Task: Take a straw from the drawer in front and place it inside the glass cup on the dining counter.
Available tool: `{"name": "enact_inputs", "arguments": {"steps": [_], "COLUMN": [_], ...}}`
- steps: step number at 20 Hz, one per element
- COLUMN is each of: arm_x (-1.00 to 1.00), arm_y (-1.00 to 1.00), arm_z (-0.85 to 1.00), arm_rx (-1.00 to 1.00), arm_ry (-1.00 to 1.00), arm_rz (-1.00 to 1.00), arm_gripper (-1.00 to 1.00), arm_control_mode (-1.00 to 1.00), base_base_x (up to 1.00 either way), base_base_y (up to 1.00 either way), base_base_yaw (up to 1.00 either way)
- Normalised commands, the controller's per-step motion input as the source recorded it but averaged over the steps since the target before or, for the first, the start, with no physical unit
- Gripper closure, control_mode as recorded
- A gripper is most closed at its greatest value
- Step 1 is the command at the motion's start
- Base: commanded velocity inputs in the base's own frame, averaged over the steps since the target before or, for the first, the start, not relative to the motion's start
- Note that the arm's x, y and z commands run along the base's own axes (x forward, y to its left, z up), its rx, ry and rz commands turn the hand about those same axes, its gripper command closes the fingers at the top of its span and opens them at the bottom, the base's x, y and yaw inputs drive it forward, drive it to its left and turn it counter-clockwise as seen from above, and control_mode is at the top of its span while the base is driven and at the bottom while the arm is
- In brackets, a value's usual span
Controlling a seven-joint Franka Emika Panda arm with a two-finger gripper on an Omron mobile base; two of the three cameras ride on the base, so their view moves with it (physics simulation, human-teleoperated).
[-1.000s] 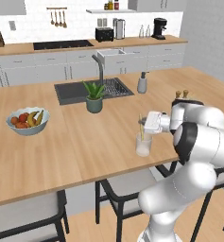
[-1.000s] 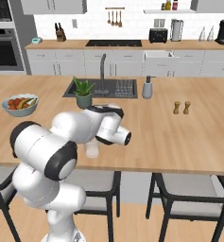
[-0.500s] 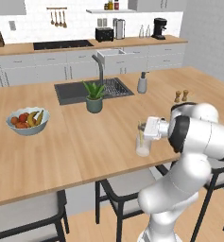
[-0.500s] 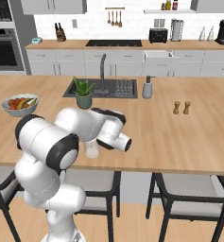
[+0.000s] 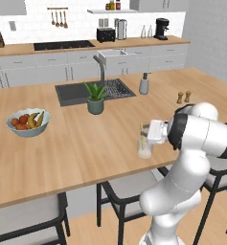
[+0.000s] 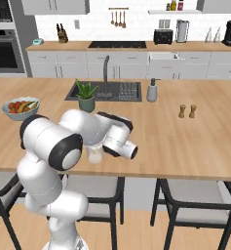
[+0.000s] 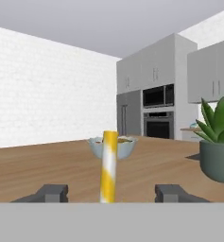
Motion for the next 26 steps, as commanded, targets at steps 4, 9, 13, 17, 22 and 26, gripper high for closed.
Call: {"name": "enact_inputs", "arguments": {"steps": [4,9,13,17,22,26], "arm_x": [0.00,-0.29,-0.68,-0.92,-0.80,-0.52], "arm_y": [-0.12,-0.28,-0.26,-0.01,0.12,0.20], "arm_z": [0.26,0.52,0.67,0.66,0.46,0.24], "arm_rx": [0.00,-0.03,-0.13,-0.24,-0.31,-0.35], "arm_ry": [0.00,0.00,0.00,0.02,0.11,0.21], "arm_rz": [0.00,-0.02,-0.05,-0.08,-0.13,-0.14], "arm_gripper": [-1.00,-1.00,-1.00,-1.00,-1.00,-1.00], "arm_control_mode": [-1.00,-1.00,-1.00,-1.00,-1.00,-1.00], "base_base_x": [0.00,0.00,0.00,0.00,0.00,0.00], "base_base_y": [0.00,0.00,0.00,0.00,0.00,0.00], "base_base_yaw": [0.00,0.00,0.00,0.00,0.00,0.00]}}
